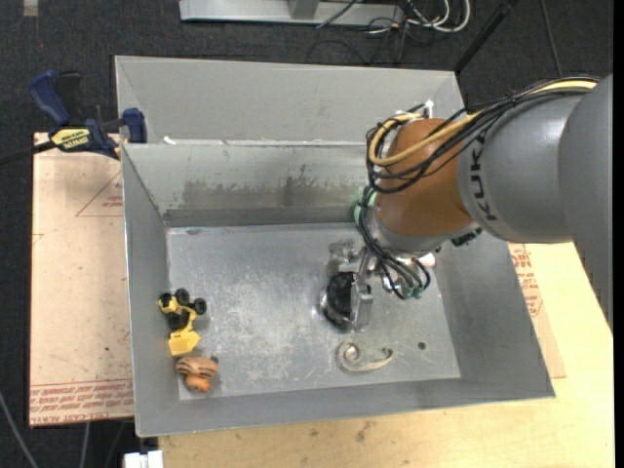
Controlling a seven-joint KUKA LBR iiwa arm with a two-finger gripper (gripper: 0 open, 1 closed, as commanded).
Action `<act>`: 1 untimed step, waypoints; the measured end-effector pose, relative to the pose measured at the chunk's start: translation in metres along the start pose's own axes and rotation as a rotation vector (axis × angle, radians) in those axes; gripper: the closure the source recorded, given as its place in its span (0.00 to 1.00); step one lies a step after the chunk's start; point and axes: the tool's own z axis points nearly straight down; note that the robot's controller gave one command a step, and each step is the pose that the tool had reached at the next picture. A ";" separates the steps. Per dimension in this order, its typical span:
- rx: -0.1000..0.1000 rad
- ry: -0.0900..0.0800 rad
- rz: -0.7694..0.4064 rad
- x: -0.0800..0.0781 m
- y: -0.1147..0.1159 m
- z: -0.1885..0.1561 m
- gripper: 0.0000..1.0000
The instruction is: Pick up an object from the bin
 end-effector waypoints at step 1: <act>0.002 -0.002 -0.074 0.025 0.007 0.021 1.00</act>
Offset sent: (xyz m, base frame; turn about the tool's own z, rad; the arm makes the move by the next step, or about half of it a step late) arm -0.0153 -0.0715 -0.0226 -0.1039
